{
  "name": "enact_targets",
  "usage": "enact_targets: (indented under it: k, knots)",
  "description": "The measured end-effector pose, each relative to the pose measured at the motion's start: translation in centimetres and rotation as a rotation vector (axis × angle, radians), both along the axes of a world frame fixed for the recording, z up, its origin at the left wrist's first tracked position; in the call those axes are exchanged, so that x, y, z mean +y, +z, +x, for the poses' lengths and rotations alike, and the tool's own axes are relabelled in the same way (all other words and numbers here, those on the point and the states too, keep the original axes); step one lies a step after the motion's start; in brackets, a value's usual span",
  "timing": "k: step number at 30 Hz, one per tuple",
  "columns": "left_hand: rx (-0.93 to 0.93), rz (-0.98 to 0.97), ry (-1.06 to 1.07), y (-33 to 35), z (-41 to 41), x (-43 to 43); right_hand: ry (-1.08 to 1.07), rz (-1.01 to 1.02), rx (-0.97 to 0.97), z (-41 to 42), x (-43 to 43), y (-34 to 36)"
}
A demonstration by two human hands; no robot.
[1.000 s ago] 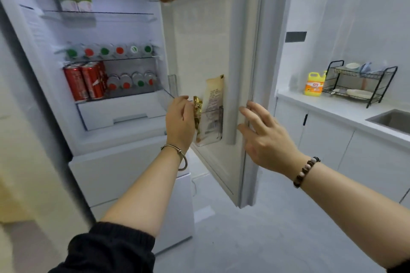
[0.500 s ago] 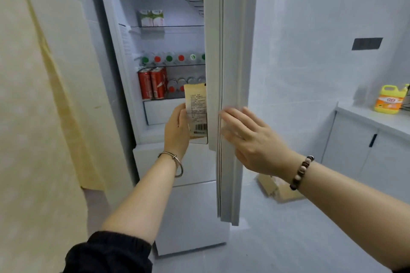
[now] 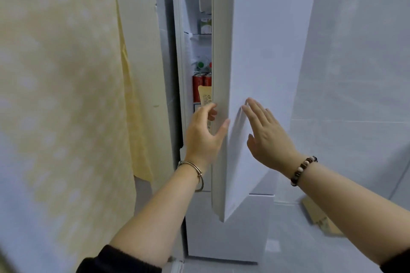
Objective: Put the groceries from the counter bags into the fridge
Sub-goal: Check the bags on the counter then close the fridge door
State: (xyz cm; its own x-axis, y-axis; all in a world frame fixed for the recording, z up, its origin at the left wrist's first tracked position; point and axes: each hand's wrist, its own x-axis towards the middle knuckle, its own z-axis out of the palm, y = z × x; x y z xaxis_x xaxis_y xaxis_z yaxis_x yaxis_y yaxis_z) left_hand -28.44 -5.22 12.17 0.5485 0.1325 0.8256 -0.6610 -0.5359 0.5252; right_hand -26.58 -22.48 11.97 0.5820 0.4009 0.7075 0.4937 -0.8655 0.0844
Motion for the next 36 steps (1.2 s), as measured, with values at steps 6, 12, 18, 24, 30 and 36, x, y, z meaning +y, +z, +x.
enact_targets:
  k: [6,12,18,24,30,36]
  knots:
    - [0.221,-0.164,0.138,0.3,2.5,0.8,0.028,0.001,0.071,3.0,2.9,0.6]
    - [0.258,-0.245,0.208,0.1,7.6,4.3,0.071,0.019,0.105,7.0,6.0,1.5]
    - [0.269,-0.316,0.234,-0.6,14.3,8.0,0.067,-0.033,0.003,13.5,8.7,2.3]
    - [0.288,-0.377,0.196,-0.9,19.5,10.7,-0.05,-0.091,-0.038,20.2,10.4,2.7]
    - [0.303,-0.419,0.153,-1.1,23.9,12.1,-0.087,-0.133,-0.107,24.3,11.0,1.3]
    - [0.364,-0.503,0.155,-1.5,28.0,12.6,-0.141,-0.278,-0.078,27.4,9.9,0.6]
